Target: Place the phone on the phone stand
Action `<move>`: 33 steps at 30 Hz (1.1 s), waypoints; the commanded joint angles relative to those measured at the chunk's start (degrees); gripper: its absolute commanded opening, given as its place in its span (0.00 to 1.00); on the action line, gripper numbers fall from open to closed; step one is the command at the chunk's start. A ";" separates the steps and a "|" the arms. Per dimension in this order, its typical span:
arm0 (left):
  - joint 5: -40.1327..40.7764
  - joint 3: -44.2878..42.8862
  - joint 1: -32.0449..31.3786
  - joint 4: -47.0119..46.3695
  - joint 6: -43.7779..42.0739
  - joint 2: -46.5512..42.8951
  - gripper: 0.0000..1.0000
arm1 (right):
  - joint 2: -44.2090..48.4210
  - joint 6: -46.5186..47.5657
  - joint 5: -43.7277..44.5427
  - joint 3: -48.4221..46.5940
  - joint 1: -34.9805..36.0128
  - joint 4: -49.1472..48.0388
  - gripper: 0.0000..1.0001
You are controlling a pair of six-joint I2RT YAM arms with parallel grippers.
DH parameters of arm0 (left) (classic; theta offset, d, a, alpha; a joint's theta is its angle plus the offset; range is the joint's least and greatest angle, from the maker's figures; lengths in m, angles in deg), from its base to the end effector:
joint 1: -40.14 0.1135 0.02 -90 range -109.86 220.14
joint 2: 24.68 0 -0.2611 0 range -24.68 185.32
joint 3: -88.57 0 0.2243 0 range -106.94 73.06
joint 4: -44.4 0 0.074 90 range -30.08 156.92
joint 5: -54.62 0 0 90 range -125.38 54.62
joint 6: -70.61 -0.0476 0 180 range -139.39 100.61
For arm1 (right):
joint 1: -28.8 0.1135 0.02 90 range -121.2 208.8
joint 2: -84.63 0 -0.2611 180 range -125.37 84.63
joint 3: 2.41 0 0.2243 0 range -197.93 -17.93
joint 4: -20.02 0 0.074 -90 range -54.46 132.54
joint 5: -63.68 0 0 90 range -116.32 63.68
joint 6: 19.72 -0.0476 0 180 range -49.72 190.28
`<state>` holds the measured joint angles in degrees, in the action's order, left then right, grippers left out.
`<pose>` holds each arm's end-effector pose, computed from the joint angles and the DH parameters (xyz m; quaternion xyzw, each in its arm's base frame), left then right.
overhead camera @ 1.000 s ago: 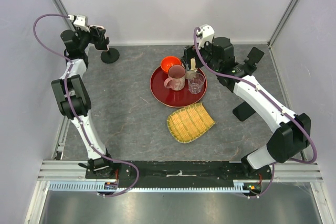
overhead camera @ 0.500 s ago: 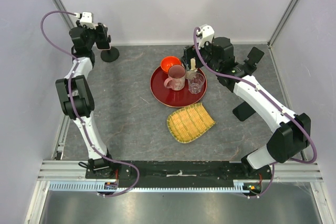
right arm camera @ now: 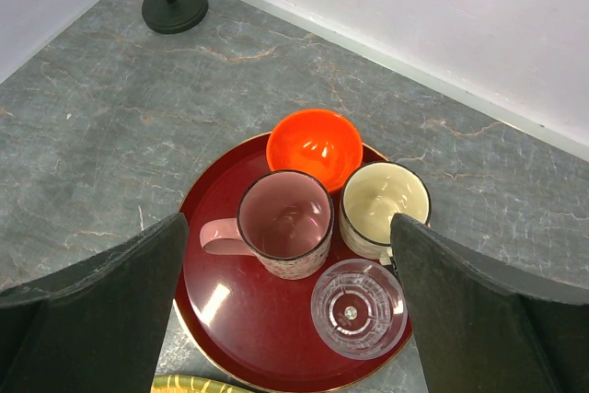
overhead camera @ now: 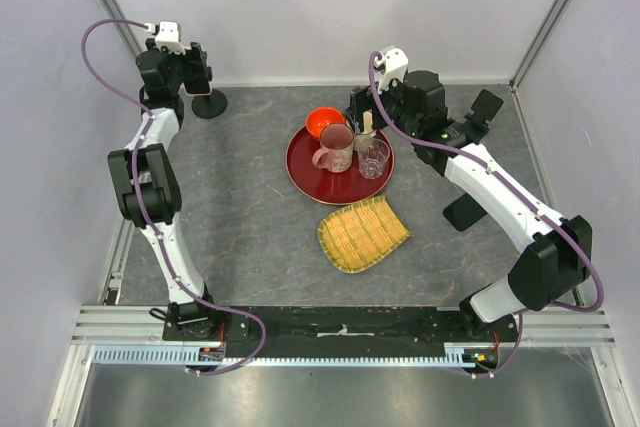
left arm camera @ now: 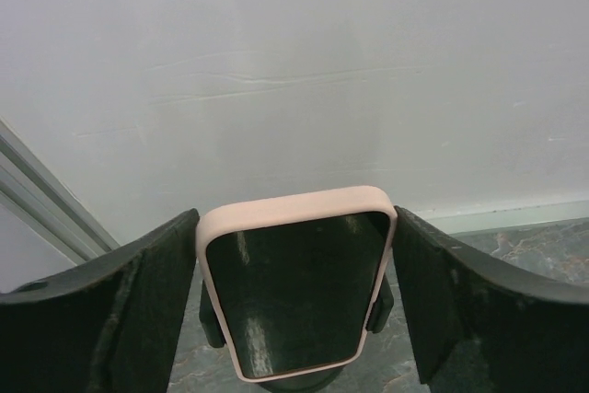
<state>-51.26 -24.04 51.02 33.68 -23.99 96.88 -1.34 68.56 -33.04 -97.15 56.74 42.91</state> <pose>0.4915 0.0812 0.3048 0.0613 0.6938 0.0005 0.7175 0.2986 0.1647 0.3786 -0.2137 0.7586 0.2018 0.5815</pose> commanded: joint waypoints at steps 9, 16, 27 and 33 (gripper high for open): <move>-1.79 0.42 1.34 -0.48 9.34 -8.17 0.95 | 1.60 -0.04 -1.28 -1.73 -0.17 -1.66 0.98; 4.00 9.27 2.57 -0.20 24.09 -20.17 0.96 | 2.56 -0.04 -0.58 -1.29 -0.43 -1.58 0.98; 16.52 36.53 -10.33 18.32 37.19 -54.92 0.91 | 4.07 -7.93 14.01 -0.67 -3.06 1.32 0.98; 5.36 44.36 -22.90 19.12 35.64 -59.16 0.90 | 3.35 -13.91 20.60 -0.68 -7.00 10.28 0.98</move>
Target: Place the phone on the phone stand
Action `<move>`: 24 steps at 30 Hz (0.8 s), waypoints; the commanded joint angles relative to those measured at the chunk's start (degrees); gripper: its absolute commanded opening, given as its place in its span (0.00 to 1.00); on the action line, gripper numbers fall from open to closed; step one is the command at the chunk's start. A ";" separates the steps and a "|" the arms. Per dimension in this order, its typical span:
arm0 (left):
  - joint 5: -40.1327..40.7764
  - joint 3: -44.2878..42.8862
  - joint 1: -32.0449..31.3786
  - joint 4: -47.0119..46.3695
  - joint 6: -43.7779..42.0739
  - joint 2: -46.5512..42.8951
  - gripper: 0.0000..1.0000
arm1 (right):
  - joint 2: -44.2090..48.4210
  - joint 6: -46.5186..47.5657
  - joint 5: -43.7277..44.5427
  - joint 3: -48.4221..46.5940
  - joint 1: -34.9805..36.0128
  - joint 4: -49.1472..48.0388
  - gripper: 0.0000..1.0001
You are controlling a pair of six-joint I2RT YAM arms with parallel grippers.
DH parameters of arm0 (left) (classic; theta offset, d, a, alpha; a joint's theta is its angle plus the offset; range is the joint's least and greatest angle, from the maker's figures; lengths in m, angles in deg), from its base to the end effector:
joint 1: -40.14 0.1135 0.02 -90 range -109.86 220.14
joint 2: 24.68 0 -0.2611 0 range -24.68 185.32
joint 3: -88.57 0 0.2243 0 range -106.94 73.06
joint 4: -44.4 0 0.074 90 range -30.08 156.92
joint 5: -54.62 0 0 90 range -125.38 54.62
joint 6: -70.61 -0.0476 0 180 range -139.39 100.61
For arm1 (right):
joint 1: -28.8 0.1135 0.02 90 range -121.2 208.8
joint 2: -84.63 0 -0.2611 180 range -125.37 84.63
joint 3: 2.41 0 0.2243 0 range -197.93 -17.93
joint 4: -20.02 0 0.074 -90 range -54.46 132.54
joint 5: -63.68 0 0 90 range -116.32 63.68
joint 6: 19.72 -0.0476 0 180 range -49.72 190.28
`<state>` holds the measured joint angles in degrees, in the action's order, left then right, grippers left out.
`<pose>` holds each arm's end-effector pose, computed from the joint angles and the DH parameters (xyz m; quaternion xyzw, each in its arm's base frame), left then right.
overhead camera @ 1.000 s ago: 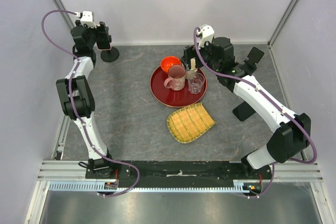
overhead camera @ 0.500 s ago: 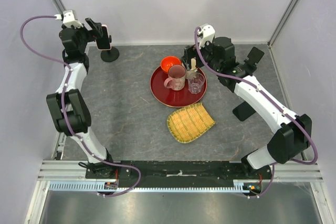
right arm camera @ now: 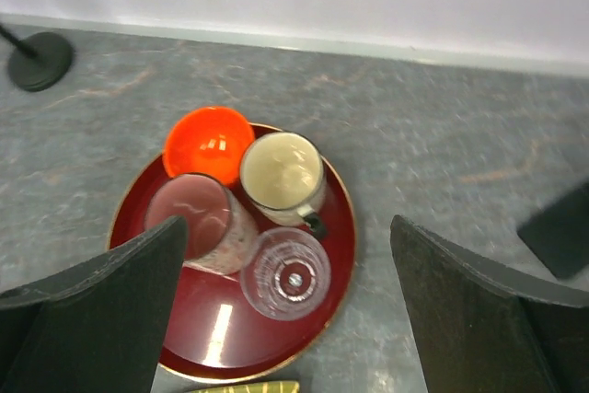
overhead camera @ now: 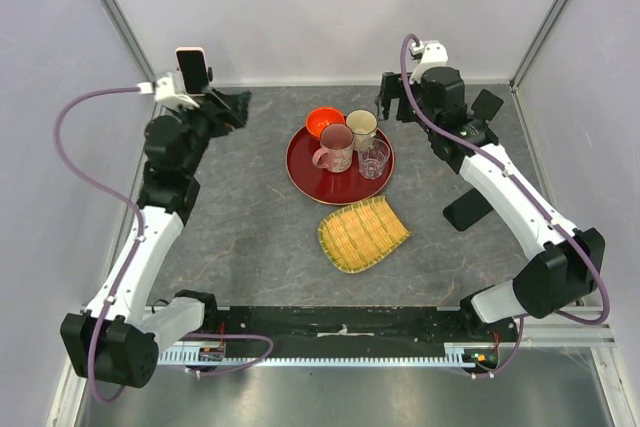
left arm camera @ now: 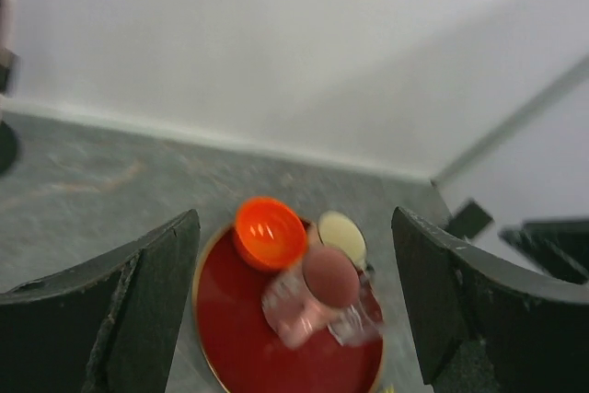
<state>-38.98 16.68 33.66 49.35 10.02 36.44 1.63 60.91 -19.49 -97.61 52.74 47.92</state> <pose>0.2333 -0.0295 0.3964 -0.1103 0.6612 -0.2486 0.6992 0.2986 0.1264 0.3872 -0.0652 0.7938 0.1273 0.5911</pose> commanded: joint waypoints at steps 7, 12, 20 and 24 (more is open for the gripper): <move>-20.90 0.06 -9.78 4.41 -3.03 3.91 0.89 | -5.23 -22.32 12.66 -0.47 -20.50 5.20 0.98; -22.68 0.73 -11.18 6.54 -3.57 1.03 0.88 | -17.07 -27.99 22.52 -9.51 -25.25 9.41 0.98; -16.89 -2.59 -16.37 14.43 -10.24 3.37 0.87 | -31.51 -27.38 30.17 -26.91 -26.67 11.79 0.98; -20.48 -3.12 -16.72 14.61 -8.58 6.20 0.87 | -37.05 -18.79 28.08 -33.77 -27.19 12.31 0.98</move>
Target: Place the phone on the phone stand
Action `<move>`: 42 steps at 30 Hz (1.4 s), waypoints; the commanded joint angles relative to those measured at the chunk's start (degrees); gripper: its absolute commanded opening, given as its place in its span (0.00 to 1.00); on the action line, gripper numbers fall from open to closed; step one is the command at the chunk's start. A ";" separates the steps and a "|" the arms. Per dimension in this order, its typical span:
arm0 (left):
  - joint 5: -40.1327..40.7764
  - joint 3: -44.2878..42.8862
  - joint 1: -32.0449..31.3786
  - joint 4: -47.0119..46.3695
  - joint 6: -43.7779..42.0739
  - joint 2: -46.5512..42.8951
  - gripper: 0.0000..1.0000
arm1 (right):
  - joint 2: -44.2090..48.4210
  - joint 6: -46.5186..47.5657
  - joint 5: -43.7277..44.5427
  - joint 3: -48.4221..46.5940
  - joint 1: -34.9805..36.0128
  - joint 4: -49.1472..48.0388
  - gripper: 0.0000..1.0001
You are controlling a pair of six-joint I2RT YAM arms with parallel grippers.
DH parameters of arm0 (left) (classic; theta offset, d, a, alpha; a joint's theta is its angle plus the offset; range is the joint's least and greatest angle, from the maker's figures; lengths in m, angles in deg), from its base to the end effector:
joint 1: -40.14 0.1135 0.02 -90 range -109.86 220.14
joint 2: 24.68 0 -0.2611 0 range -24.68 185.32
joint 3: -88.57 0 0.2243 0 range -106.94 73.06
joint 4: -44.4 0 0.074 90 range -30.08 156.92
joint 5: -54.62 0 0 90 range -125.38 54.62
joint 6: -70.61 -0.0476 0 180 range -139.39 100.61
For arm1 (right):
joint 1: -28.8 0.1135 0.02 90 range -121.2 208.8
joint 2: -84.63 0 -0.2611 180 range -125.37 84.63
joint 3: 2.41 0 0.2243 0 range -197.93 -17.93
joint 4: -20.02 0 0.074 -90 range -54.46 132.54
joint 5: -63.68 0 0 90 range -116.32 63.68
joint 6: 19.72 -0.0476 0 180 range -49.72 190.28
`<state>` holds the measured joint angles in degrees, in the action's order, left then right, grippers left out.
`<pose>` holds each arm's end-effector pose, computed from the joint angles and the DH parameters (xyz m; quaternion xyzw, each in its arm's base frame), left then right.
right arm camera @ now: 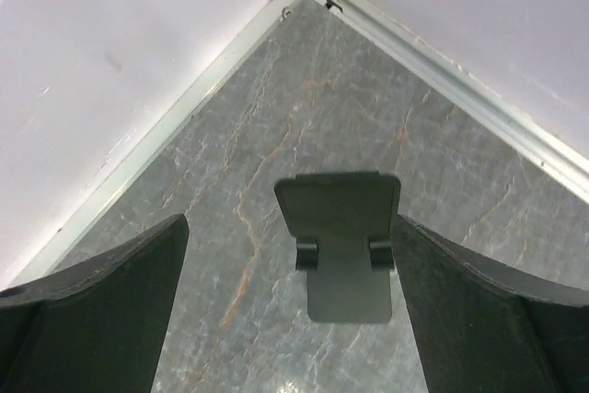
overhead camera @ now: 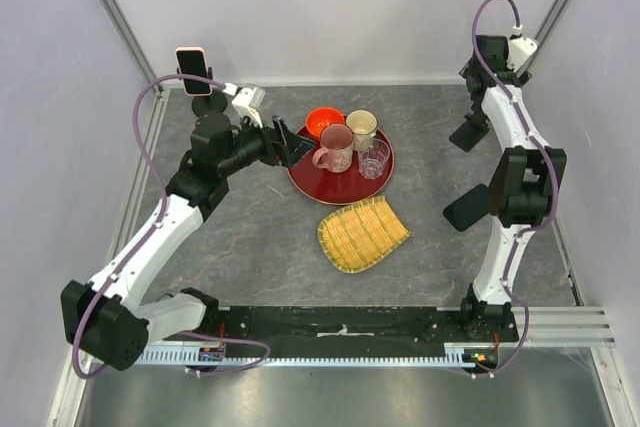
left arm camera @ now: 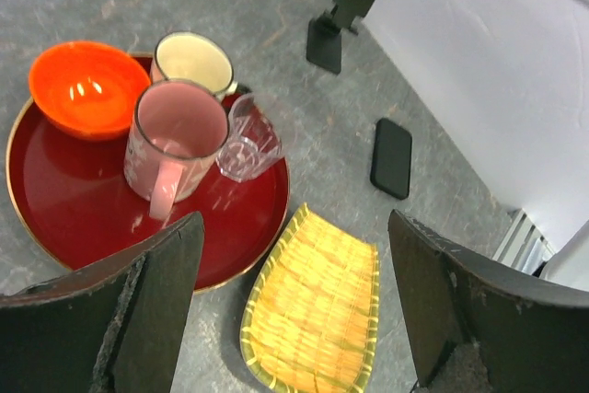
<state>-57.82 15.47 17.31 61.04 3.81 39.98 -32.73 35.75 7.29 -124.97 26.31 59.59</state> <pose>0.2205 -0.1125 0.3656 0.1250 0.7418 -0.3865 0.5336 0.4556 -0.0462 0.3016 0.3967 0.7601 -0.1225 0.4999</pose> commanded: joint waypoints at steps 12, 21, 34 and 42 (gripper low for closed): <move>0.90 -1.30 -0.29 2.92 -4.30 0.82 0.87 | -7.53 10.35 -2.93 -6.07 -2.09 2.23 0.98; 0.38 -0.69 -0.29 2.13 -3.60 1.08 0.87 | -9.46 10.18 -4.16 -4.66 -2.88 1.88 0.98; 1.25 -0.25 -0.29 1.86 -3.78 0.90 0.87 | -8.50 9.12 -6.88 -1.77 -4.55 -1.89 0.67; 4.32 -0.42 0.07 2.74 -4.74 -1.47 0.87 | -6.22 10.00 -11.28 0.17 -3.76 -8.32 0.10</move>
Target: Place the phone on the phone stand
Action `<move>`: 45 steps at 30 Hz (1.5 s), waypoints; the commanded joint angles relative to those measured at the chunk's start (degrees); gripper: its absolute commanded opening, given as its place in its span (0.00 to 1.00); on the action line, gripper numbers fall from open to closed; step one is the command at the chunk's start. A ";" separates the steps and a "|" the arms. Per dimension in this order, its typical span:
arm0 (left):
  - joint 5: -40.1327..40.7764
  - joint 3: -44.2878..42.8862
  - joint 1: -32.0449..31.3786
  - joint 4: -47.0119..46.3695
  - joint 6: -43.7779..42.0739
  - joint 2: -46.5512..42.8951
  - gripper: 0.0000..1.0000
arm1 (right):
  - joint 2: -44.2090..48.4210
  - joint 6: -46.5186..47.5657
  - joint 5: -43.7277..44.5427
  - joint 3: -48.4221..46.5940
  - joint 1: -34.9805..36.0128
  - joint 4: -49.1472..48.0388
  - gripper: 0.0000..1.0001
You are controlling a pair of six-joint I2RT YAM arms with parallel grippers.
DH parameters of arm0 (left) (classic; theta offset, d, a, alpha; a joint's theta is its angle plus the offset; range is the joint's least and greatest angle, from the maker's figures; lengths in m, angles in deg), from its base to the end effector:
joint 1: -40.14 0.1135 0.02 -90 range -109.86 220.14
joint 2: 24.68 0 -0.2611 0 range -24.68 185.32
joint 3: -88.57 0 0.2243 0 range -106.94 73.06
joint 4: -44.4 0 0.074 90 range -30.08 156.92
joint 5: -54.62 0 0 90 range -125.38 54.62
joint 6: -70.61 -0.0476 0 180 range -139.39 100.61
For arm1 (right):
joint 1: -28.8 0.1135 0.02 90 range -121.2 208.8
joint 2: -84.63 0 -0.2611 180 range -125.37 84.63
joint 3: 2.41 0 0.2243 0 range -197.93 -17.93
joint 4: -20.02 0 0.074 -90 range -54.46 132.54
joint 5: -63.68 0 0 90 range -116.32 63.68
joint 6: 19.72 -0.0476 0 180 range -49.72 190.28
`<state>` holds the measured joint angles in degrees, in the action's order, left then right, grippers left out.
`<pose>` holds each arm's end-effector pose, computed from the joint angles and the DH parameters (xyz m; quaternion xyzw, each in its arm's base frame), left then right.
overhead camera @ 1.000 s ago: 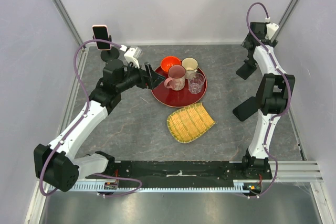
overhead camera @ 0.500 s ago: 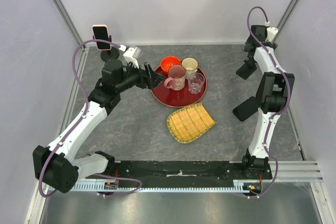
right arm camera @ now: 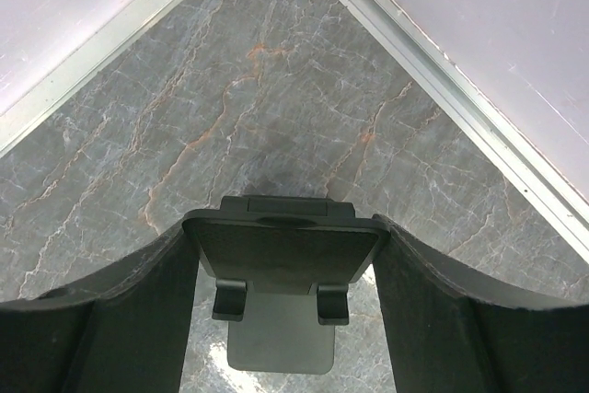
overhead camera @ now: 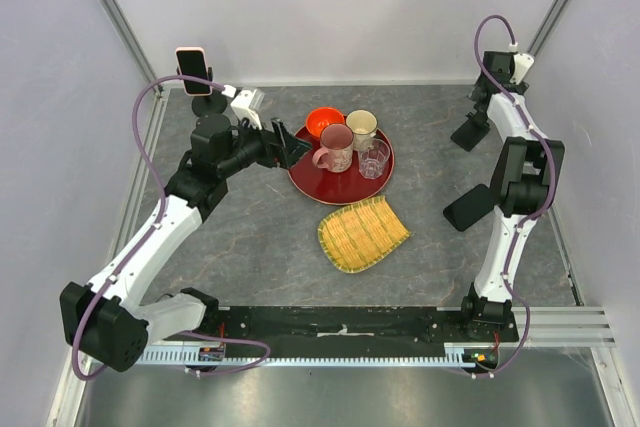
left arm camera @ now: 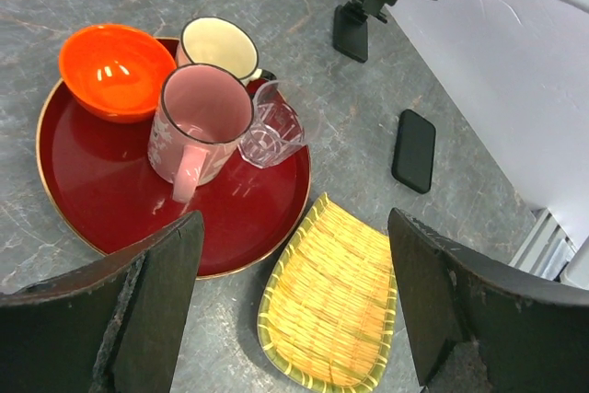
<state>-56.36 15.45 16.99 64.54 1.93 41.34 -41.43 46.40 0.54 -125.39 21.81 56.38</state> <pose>0.2249 -0.1147 0.3531 0.1256 0.7678 -0.3635 0.5124 0.4814 -0.0807 0.2385 0.3297 0.8214 -0.1467 0.4417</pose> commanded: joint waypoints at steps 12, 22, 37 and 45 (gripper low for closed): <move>20.52 -0.14 6.01 3.54 1.35 -7.31 0.88 | 2.06 4.10 8.12 -11.78 26.13 -18.46 0.00; 21.85 1.53 10.93 2.50 4.25 -8.54 0.89 | -6.30 13.88 12.27 -21.38 42.92 -30.16 0.00; 1.14 4.26 21.64 -6.54 1.53 -0.65 0.63 | -11.94 -5.03 9.37 -28.86 51.63 -19.62 0.00; -21.56 5.57 30.01 -20.18 8.56 5.96 0.56 | -4.20 -13.29 -8.02 -23.23 50.84 -12.76 0.00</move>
<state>-64.53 20.30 45.99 55.08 6.89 47.11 -52.92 39.45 2.44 -147.90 73.81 42.50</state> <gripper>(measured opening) 0.610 0.746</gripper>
